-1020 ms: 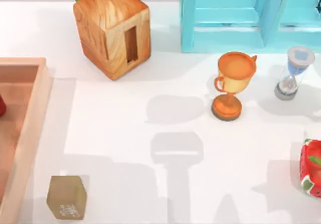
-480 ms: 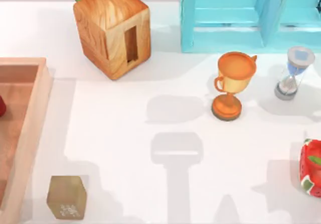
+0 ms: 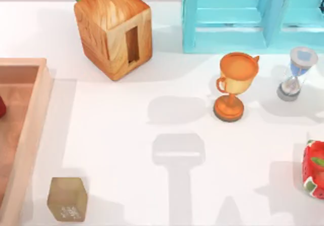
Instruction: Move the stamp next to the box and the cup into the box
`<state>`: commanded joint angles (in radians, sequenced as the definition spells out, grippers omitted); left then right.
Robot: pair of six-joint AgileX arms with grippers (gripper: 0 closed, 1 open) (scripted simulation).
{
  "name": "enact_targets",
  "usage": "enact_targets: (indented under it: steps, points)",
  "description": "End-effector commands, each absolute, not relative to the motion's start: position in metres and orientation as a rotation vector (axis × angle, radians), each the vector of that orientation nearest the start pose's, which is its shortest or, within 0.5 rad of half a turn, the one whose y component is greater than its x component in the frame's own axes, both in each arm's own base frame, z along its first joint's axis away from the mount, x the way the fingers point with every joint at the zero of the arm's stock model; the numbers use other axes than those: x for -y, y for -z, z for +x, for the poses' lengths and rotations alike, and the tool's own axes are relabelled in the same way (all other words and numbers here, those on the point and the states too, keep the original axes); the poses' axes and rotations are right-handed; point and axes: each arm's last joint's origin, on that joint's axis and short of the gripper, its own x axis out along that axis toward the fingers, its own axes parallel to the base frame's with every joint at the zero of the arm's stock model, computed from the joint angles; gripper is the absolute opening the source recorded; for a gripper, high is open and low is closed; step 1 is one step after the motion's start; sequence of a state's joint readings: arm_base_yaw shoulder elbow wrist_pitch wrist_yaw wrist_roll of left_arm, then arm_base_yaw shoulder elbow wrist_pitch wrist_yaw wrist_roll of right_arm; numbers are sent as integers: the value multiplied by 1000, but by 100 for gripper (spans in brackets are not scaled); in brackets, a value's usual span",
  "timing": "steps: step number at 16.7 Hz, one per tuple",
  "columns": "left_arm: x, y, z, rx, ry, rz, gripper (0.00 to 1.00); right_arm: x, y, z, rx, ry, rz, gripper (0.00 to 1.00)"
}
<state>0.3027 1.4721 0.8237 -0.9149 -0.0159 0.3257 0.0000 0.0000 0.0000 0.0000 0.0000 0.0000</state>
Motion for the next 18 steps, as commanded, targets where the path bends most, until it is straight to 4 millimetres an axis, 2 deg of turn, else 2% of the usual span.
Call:
enact_targets:
  steps: [12, 18]
  points:
    - [-70, -163, 221, -1568, 5, 33, 98, 1, -160, 106, 0, 0, 0, 100]
    - [-70, -163, 221, -1568, 5, 33, 100, 1, -160, 106, 0, 0, 0, 100]
